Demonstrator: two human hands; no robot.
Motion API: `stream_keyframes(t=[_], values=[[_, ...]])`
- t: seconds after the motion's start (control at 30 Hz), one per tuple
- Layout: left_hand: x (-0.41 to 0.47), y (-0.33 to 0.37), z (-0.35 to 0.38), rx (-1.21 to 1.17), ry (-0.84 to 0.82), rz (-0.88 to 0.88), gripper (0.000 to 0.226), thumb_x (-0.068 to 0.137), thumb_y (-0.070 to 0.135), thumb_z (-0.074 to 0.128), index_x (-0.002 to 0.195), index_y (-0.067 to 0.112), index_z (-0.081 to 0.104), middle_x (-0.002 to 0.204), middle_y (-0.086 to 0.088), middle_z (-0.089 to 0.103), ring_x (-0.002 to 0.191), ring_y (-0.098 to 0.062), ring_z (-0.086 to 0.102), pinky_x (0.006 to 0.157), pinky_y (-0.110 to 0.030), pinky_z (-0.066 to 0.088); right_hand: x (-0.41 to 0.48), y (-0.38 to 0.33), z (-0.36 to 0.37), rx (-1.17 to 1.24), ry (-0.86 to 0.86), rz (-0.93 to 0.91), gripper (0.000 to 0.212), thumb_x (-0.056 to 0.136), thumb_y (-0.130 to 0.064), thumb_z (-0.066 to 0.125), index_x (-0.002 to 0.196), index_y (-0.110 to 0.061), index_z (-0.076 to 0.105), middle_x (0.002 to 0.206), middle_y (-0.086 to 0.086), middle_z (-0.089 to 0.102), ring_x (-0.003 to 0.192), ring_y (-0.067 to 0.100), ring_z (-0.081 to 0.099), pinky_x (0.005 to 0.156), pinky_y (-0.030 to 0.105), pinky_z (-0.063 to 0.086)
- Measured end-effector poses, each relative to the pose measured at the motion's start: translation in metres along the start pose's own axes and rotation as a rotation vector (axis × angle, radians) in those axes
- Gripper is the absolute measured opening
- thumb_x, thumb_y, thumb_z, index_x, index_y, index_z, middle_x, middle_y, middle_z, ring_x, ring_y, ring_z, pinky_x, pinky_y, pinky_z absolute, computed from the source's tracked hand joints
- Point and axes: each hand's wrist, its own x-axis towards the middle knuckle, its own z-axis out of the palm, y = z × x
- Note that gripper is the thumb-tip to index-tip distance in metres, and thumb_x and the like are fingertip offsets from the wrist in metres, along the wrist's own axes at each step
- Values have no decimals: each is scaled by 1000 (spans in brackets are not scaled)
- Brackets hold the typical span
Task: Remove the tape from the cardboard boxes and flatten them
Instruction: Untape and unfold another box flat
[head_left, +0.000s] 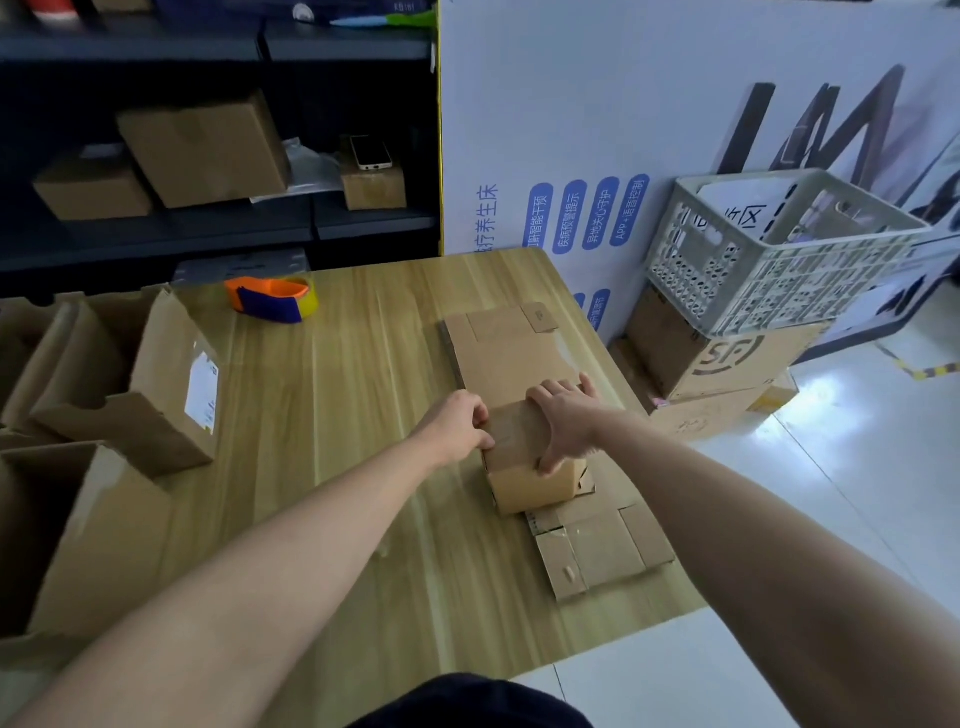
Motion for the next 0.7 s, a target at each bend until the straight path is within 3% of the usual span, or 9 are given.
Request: stream_keyframes(t=[0.13,0.47,0.6,0.7], values=[[0,-2,1,80,-10,-6,21,75,20,78,84,17,60,91,-1,58,85,-19,56,76,-31,46,1,-7,-1,-56,5,-28,107,54,-60,79,140,-23,29,135,0,40,130,24,32,114,54,-1],[-10,-4,5,91,-57,16,18,76,15,76,73,15,58,84,-1,60,78,-18,54,71,-27,43,-9,-19,-4,-135,-11,-60,106,57,-56,80,142,-23,26,140,1,36,135,24,26,114,55,-3],[-17,-11,10,-1,16,81,16,79,11,72,89,16,60,89,3,55,85,-19,55,76,-29,45,-10,-19,1,-92,15,-31,105,56,-58,79,141,-24,26,138,1,38,133,25,29,114,56,-2],[-22,-14,16,-79,60,96,32,81,11,71,112,14,66,99,5,56,90,-13,54,84,-24,42,-10,-16,7,-61,32,-12,107,55,-60,79,141,-24,26,137,1,38,132,25,30,113,56,-2]])
